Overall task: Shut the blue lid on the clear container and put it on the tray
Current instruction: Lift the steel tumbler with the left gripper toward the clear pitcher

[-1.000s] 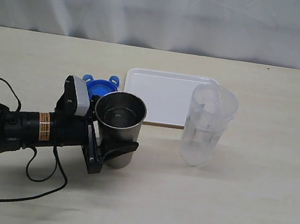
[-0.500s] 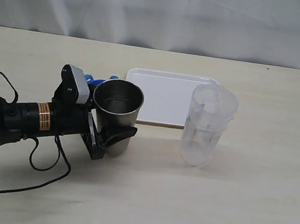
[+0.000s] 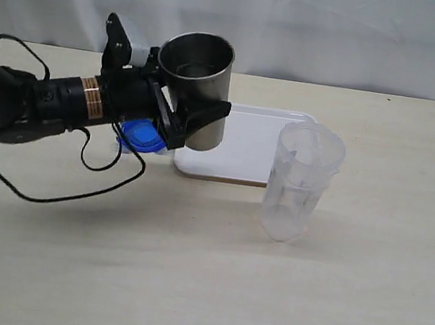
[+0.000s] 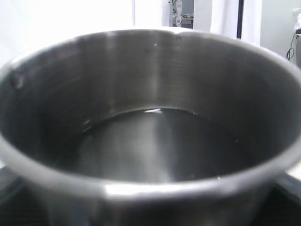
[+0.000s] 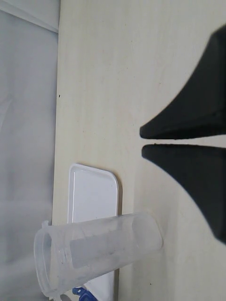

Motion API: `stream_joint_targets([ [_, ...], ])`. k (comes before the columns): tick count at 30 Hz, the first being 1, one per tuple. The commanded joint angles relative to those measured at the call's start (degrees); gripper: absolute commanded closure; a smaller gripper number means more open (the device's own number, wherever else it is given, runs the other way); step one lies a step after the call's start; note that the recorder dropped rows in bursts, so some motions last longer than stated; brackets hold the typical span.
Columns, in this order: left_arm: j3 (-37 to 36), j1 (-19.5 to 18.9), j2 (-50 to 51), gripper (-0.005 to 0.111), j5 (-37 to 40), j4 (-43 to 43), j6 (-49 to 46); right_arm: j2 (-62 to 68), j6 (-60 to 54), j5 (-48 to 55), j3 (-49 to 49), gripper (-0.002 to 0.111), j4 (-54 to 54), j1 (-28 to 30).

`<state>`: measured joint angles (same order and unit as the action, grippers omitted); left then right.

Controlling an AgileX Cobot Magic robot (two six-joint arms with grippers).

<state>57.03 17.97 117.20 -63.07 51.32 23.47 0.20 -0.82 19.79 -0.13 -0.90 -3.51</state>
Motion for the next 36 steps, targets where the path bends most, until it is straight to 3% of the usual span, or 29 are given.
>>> stream_joint_targets([
  [1, 6.58, 0.54, -1.37, 0.107, 2.14, 1.54, 5.84, -0.20, 0.25, 0.02, 0.13, 0.104, 0.07, 0.25],
  [8, 13.81, 5.08, -1.37, 0.107, 14.43, 3.02, 6.95, -0.20, 0.25, 0.02, 0.13, 0.104, 0.07, 0.25],
  [25, 20.31, 11.36, -0.55, 0.107, 21.07, 2.78, 4.25, -0.20, 0.25, 0.02, 0.13, 0.104, 0.07, 0.25],
  [36, 21.07, 11.64, 2.26, 0.107, 20.65, 3.12, 3.36, -0.20, 0.25, 0.02, 0.13, 0.104, 0.07, 0.25],
])
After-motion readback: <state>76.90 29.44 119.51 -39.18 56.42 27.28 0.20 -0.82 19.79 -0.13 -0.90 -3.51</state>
